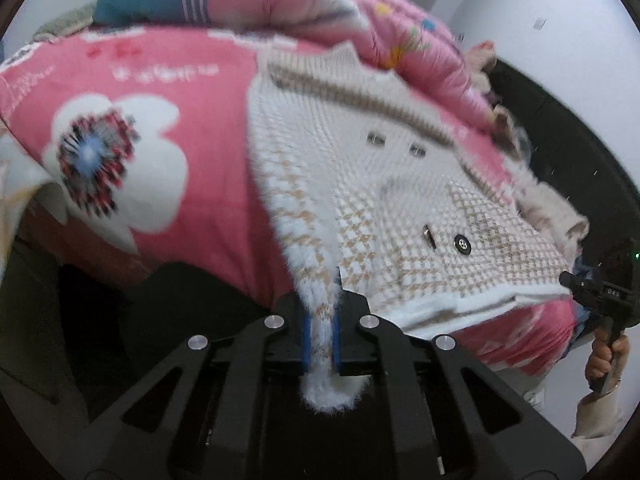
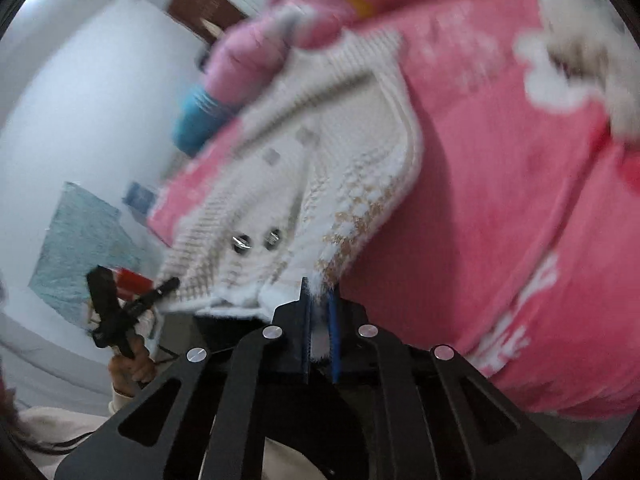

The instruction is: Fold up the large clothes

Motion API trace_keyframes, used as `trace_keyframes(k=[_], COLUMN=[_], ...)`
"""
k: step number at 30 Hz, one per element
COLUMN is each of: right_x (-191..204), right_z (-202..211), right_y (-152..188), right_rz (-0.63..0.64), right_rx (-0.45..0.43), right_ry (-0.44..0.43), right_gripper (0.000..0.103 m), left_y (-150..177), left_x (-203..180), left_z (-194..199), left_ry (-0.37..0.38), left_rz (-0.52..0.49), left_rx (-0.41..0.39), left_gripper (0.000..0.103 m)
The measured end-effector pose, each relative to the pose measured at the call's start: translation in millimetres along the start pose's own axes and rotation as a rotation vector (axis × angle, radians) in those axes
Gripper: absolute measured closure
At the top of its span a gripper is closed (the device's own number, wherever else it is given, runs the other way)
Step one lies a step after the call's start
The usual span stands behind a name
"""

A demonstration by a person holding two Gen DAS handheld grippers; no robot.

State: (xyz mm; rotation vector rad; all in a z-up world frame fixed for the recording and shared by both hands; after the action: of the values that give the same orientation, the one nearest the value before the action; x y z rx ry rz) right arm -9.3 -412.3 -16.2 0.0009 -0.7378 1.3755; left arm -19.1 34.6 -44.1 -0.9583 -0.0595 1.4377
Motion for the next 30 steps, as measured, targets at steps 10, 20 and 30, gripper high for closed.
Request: trace_keyframes(k=[10, 20, 30], right_x=[-0.2, 9.5, -11.1], right_z=[-16.5, -48.3, -111.0], right_y=[-22.5, -124.8, -189.8], right_rz=[-0.061, -0.102, -0.197], right_rx=[-0.027, -0.132, -0.132], right_ry=[-0.088, -0.145, -0.109], right_gripper=[0.096, 0.096, 0.095], left_y=[-14.9, -108.7, -161.6], left_x=[7.9, 19.5, 62.6], left_z=[-5.5, -36.1, -108.3], left_ry=[0.038, 0.06, 0.027], left_rz=[0.051, 0.063, 0.112], left_rx=[-0.012, -0.063, 0.015], left_gripper=[0.096, 0.096, 0.092])
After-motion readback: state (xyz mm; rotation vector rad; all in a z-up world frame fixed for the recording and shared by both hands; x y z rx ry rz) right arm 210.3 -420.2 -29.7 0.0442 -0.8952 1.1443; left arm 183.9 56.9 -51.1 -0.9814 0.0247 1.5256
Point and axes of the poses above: each gripper's, at about its wrist camera, not at the fingertips, and z roughly against the way its jaws point, x to its left, y to its underside, the point moved 5 cm from there along -z, roughly the way its jaws point, and after that the axes turned 12 degrees about y, right-handed, at the moved point
